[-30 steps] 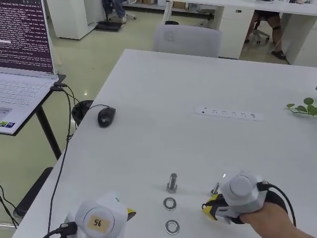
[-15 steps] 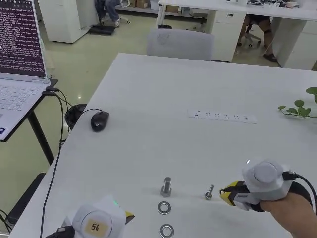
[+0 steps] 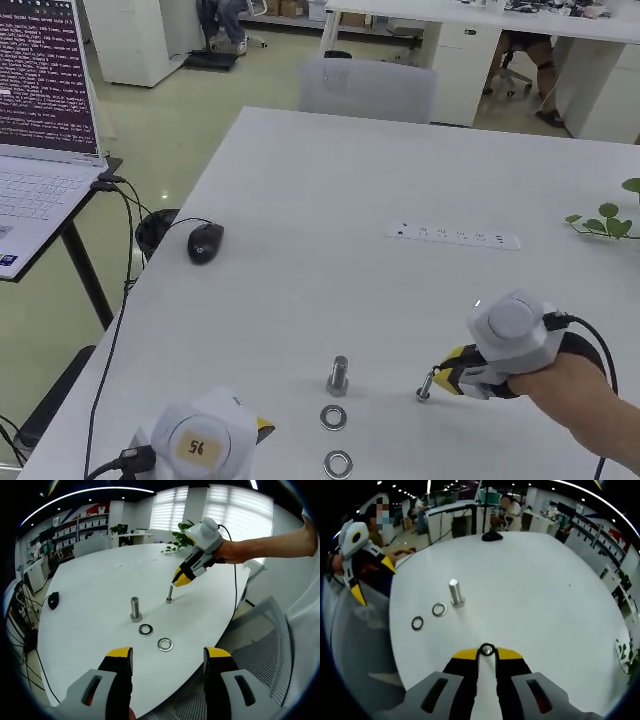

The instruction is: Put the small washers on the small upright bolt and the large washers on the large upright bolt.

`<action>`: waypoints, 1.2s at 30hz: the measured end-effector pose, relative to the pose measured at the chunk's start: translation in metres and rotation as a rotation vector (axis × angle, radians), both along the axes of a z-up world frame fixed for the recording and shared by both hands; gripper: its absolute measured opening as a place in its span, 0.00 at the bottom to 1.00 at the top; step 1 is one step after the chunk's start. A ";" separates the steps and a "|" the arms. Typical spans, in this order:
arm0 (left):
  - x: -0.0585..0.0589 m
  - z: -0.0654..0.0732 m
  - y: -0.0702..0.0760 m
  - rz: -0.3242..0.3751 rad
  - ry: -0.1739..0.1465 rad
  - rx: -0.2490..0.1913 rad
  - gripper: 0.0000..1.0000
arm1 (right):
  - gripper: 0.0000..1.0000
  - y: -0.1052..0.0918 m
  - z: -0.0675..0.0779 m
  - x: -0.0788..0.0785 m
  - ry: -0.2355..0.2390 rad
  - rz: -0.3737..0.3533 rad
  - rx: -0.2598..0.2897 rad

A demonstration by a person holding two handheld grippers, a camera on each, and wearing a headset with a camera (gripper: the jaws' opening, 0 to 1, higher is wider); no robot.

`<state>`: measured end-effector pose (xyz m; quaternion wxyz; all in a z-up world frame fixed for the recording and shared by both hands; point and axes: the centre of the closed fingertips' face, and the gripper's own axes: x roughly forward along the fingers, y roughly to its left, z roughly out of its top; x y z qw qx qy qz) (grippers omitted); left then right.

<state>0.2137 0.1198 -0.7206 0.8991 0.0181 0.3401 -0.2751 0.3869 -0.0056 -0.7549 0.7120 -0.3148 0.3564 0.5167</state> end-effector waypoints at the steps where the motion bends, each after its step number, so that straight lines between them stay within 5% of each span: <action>1: 0.000 0.000 0.001 0.002 -0.002 0.000 0.56 | 0.13 0.000 -0.001 -0.001 0.003 0.002 -0.002; 36: -0.002 -0.004 0.007 0.020 0.010 -0.002 0.56 | 0.13 0.006 -0.026 0.004 0.038 0.040 -0.105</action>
